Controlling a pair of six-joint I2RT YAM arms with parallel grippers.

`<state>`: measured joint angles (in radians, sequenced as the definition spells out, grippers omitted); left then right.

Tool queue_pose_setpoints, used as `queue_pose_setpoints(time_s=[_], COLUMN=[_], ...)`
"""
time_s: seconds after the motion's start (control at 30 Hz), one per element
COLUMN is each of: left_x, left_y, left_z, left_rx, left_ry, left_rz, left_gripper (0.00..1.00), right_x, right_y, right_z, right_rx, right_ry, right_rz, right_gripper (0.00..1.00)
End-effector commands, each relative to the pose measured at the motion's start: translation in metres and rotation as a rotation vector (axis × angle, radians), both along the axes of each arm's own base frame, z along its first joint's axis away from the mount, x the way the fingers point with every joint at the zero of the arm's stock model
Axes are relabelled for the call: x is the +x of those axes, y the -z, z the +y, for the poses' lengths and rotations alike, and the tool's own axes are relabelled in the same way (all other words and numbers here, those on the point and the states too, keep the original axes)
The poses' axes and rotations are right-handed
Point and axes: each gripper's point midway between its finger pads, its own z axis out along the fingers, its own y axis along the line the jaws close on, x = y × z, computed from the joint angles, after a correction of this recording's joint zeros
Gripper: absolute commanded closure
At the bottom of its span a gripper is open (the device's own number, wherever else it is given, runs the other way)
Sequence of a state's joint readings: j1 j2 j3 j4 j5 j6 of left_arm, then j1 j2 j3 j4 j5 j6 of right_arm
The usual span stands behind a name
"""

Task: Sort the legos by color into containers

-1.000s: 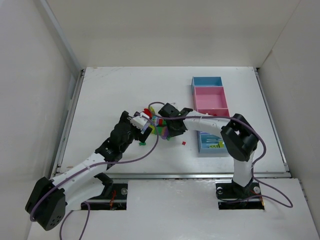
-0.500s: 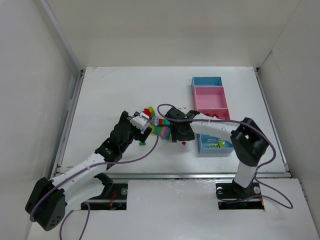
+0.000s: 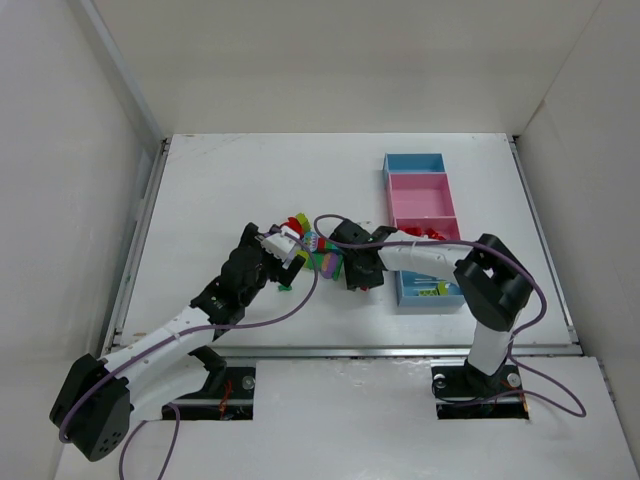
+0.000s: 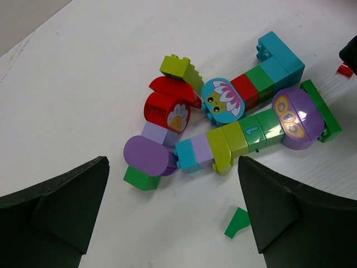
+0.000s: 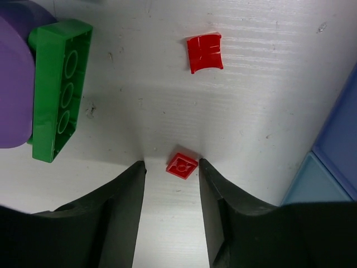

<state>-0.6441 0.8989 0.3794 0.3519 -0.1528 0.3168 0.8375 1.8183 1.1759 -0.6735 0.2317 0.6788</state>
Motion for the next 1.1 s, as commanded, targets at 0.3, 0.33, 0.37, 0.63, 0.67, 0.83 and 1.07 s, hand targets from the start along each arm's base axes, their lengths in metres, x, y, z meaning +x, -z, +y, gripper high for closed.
queue_pose_setpoints(time_s=[0.3, 0.33, 0.37, 0.63, 0.67, 0.83, 1.07], left_x=[0.0, 0.0, 0.0, -0.001, -0.001, -0.001, 0.001], left_y=[-0.01, -0.01, -0.01, -0.006, -0.006, -0.006, -0.008], left_z=[-0.001, -0.001, -0.001, 0.0, 0.0, 0.001, 0.001], left_rx=[-0.025, -0.025, -0.025, -0.019, -0.019, -0.011, -0.014], left_ry=[-0.001, -0.001, -0.001, -0.001, -0.001, 0.001, -0.007], left_rz=[-0.039, -0.039, -0.039, -0.032, -0.032, -0.036, -0.044], left_gripper=[0.0, 0.0, 0.0, 0.0, 0.0, 0.0, 0.0], right_x=[0.003, 0.006, 0.006, 0.01, 0.009, 0.015, 0.018], right_y=[0.015, 0.012, 0.012, 0.002, -0.001, -0.014, -0.022], right_z=[-0.001, 0.001, 0.001, 0.0, -0.001, 0.0, 0.002], right_rx=[-0.031, -0.023, -0.026, -0.022, -0.022, -0.02, -0.016], right_ry=[-0.041, -0.041, -0.049, -0.052, -0.052, -0.055, -0.064], right_rz=[0.003, -0.004, -0.005, -0.039, -0.039, -0.07, -0.079], right_gripper=[0.6, 0.61, 0.61, 0.73, 0.73, 0.79, 0.84])
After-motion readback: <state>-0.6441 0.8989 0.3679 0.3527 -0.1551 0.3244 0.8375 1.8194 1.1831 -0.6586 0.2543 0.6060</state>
